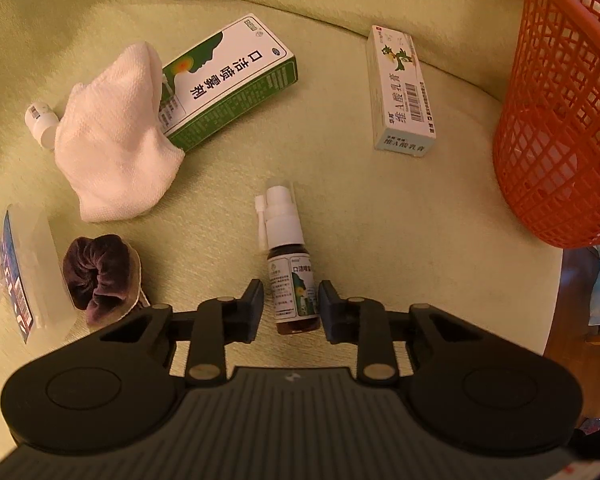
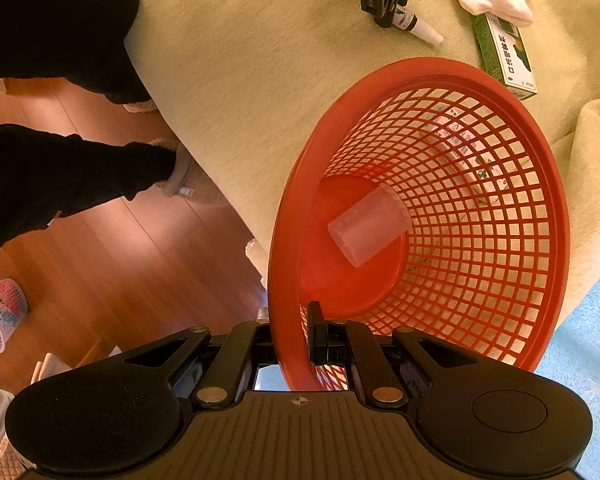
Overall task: Organize objects
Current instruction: 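Return the left tool to the spray bottle and grasp it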
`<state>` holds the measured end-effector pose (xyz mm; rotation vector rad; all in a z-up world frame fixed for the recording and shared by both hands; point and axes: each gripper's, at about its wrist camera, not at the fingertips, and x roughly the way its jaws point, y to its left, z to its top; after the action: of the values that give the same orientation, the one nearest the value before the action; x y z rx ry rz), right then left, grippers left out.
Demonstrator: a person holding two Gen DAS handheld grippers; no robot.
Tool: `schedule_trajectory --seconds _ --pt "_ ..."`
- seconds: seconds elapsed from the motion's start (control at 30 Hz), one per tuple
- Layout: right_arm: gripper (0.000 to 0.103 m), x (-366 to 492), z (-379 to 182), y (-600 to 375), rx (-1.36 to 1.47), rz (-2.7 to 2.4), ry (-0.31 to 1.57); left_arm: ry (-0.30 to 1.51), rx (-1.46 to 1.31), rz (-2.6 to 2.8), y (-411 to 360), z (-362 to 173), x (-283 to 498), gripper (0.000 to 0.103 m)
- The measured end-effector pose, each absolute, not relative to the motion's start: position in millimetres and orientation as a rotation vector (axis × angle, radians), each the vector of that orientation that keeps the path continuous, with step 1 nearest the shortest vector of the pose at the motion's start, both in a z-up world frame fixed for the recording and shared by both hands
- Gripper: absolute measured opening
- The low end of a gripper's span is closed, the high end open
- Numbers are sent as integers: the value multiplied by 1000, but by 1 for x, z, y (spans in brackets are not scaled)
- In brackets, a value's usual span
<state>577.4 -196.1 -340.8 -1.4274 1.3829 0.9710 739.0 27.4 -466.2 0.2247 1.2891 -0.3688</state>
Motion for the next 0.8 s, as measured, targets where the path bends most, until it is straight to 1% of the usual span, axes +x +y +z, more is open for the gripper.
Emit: schedule_trajectory --seconds 0.13,0.37,0.8 --pt "2 577 -342 -196 -1429 972 1384 1296 219 -367 26 -466 740 19" --pt "2 578 -342 -196 -1435 978 1381 1295 210 -386 23 -458 742 19" --pt "2 577 -344 -196 -1441 981 1376 1225 178 -403 23 -408 745 19"
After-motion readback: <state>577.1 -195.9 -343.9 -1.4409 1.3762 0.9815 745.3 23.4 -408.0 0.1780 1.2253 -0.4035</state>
